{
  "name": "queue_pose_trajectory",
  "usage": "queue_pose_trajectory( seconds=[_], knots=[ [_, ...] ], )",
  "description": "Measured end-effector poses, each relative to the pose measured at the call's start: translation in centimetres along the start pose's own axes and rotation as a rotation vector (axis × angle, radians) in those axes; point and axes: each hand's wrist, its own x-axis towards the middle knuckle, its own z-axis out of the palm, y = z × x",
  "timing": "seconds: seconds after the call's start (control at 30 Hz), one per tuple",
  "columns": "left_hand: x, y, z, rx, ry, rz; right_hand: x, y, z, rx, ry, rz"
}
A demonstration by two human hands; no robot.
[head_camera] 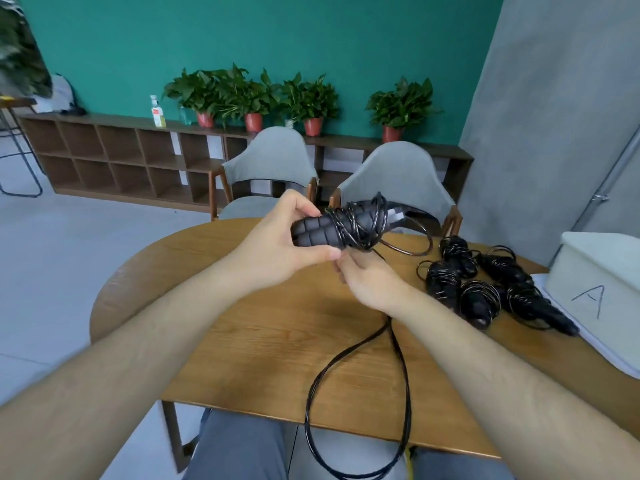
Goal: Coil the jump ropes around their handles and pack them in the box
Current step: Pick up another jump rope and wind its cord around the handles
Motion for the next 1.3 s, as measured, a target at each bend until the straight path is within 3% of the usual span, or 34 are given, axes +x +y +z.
queue_pose_trajectory(
  seconds=[0.03,0.1,0.23,0.4,0.6,0.7,1.03,1.17,1.3],
  knots=[
    [0.1,0.0,0.2,0.045,0.044,-0.005,-0.9,-1.1,0.2,0.161,-0.050,-0.014],
    [0.5,-0.2,0.4,0.118,0.091,-0.001,-1.8,-4.3,0.4,0.196,-0.087,0.097],
    [1.5,-1.5,0.5,0.222,0.136,-0.042,-2.3,-5.5,0.1,0.074,-0.283,0.158],
    [1.9,-3.6,1.1,0.314,0.045,-0.064,-2.8,-6.3,-4.9,-0.213,-0.478,0.125],
    [1.7,-4.2,1.6,0.331,-0.095,0.006,-2.3,-5.7,-10.1,-0.547,-0.099,-0.108],
    [1.4,-4.2,1.4,0.267,-0.182,0.017,-1.5,-4.1,-11.0,-0.532,-0.010,-0.237],
    [0.4,-3.2,0.2,-0.075,-0.494,0.028,-0.3,-0.8,-8.7,0.253,-0.165,-0.133],
    [0.2,-2.8,-0.1,-0.447,-0.504,0.007,-0.6,0.1,-8.4,0.673,-0.148,0.002],
    [0.3,-2.0,0.8,-0.904,-0.399,-0.040,-0.3,0.2,-6.8,0.987,0.049,0.139]
  ],
)
